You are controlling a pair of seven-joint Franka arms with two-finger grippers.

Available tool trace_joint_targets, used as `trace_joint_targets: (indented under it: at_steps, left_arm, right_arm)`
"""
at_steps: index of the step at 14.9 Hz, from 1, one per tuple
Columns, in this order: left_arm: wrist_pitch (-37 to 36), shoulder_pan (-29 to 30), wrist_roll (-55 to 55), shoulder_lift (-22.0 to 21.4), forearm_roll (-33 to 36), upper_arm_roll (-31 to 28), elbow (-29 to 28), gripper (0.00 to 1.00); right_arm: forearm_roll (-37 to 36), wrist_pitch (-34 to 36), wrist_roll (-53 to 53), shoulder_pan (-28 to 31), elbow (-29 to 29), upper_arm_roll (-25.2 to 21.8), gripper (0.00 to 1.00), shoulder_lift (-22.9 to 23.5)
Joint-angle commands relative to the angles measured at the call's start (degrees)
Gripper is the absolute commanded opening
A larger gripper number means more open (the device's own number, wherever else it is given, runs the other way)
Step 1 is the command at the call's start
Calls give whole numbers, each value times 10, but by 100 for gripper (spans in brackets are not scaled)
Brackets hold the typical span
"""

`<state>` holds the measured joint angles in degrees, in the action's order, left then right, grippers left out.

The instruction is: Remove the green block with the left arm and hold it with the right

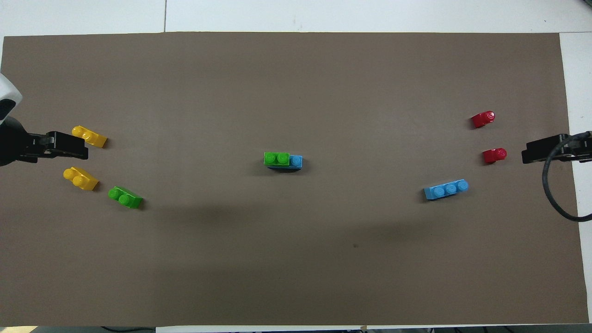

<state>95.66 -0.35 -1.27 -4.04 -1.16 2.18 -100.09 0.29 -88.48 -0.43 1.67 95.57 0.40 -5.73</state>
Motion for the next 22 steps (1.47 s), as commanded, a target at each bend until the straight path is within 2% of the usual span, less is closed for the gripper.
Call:
trace_joint_targets:
  at_steps: [1, 6, 9, 14, 18, 22]
  left_arm:
    - [-11, 1, 3, -8, -7, -1, 2, 100]
    - [-9, 2, 1, -8, -7, -1, 1, 100]
    - [-8, 3, -30, -8, -7, -1, 1, 100]
    - [5, -18, -307, -8, -16, 5, -3, 100]
    - [22, -49, -511, -8, -27, 5, -7, 100]
    - [58, -96, -679, -17, -27, 5, -34, 100]
  right_arm:
    - [-4, 3, -43, 5, 8, 3, 100, -9]
    - [-5, -4, 19, 1, 9, 4, 96, -9]
    - [8, -1, 140, 2, 15, 6, 95, -9]
    - [45, -3, 368, -1, 28, 7, 89, -9]
    - [144, -26, 545, 0, 60, 6, 89, -7]
    - [254, -63, 648, 0, 100, 6, 89, 11]
